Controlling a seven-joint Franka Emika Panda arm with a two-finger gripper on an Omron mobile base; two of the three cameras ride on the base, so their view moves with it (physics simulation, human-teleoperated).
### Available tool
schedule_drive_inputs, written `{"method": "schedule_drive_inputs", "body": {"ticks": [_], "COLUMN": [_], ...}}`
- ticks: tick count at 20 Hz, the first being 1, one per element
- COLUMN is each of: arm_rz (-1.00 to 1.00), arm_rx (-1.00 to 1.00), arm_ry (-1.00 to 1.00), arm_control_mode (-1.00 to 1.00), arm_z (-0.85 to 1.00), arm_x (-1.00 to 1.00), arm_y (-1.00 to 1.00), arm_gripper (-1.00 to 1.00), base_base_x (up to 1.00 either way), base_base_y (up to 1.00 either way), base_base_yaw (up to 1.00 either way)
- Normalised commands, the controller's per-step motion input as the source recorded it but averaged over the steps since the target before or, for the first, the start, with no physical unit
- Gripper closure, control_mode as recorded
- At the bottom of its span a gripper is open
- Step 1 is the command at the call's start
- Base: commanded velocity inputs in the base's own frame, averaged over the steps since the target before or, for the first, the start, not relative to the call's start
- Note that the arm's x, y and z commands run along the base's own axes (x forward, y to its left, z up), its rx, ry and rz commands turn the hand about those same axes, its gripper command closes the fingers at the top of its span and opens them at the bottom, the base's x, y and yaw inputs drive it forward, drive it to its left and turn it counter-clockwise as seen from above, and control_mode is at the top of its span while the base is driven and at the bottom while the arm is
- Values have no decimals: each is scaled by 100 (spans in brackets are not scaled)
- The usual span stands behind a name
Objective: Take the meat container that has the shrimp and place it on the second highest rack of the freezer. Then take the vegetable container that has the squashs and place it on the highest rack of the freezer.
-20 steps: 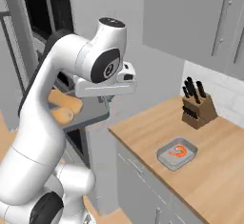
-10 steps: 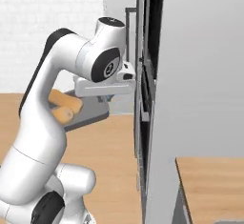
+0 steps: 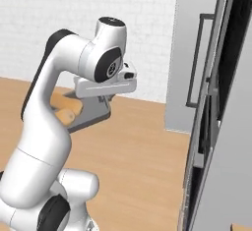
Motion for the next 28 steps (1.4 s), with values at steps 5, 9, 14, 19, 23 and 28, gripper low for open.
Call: {"method": "schedule_drive_inputs", "body": {"ticks": [5,9,14,19,23,28], "arm_rz": [0,0,0,0,0,0], "arm_rx": [0,0,0,0,0,0], "arm_ry": [0,0,0,0,0,0], "arm_control_mode": [100,100,100,100,100,100], "arm_z": [0,0,0,0,0,0], "arm_x": [0,0,0,0,0,0], "arm_y": [0,0,0,0,0,0], "arm_gripper": [100,100,100,100,100,100], "base_base_x": [96,100,100,94,74,77], "base_base_y": [31,31,24,35,53,70], "base_base_yaw": [-1,-11,-18,-37,-52,-33]}}
